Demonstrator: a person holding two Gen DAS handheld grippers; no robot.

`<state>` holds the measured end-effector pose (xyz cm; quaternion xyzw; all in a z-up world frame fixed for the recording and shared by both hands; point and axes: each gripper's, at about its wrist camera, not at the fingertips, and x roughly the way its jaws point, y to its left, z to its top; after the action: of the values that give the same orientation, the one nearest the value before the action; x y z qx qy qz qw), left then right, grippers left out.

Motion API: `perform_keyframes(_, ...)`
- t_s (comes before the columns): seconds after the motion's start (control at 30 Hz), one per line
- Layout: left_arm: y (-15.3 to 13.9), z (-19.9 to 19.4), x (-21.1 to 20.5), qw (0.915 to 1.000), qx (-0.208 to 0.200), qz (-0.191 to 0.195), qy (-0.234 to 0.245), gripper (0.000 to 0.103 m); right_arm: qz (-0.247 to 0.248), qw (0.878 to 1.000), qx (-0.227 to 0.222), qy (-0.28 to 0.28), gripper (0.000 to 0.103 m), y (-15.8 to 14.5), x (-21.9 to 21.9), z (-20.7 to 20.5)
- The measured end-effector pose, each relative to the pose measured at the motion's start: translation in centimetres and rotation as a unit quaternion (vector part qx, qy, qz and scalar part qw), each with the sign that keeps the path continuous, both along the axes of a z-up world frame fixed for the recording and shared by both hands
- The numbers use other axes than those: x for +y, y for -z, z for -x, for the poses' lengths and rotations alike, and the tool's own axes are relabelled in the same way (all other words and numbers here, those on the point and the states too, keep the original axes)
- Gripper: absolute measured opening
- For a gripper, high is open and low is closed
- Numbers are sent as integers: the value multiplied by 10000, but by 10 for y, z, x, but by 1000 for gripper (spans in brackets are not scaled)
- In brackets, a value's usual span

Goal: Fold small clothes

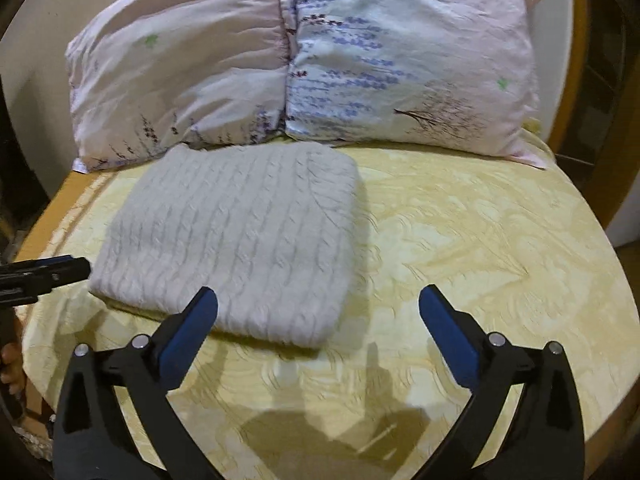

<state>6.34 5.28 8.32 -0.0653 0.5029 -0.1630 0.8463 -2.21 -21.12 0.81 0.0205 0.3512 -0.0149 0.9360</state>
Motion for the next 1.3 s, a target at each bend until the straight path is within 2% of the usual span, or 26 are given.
perform_keyframes(0.13,8,6,-5,9996,96,-254,-23,95,-187,9995,237,49,101,12,2,4)
perform_keyframes(0.43,32,11,-19,9964,476,-706,17,96,-54,9970,765,-88,101,38,23,0)
perform_keyframes(0.6,35,13,-30,9944,433,-960,32,101,14,9957,921,-68,101,45,26,-3)
perform_keyframes(0.87,39,14,-43,9889,419,-1426,-17,102,95,9943,1058,52,101,52,22,-8)
perform_keyframes(1.3,40,12,-44,9887,440,-1426,-169,102,31,9932,1144,195,101,51,20,-13)
